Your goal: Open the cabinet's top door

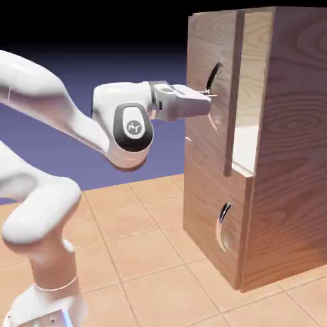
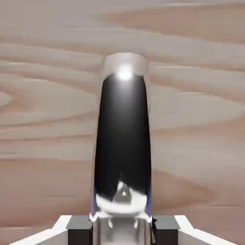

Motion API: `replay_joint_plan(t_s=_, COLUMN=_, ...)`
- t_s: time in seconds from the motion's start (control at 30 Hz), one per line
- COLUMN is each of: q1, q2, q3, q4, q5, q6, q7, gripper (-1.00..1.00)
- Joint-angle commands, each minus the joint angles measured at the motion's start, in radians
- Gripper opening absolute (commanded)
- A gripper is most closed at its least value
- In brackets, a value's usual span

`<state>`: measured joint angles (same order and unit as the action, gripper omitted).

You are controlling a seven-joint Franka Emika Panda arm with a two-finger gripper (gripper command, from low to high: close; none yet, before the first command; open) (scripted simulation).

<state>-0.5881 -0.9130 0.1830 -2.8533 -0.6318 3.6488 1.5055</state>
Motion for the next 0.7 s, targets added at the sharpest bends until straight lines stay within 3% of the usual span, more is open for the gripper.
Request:
replay_joint_plan(t_s=0.0, q1=-0.004, q2=-0.036, q3=0.01, q4=-0.015, q5=0.009, q6=-0.026, q7=0.01, gripper=-1.0)
replay_joint_plan(t_s=0.67, q1=0.176, q2=-0.678, q3=0.261, q4=-0.119, q5=0.124, q6=-0.802, q7=0.218, gripper=-1.0)
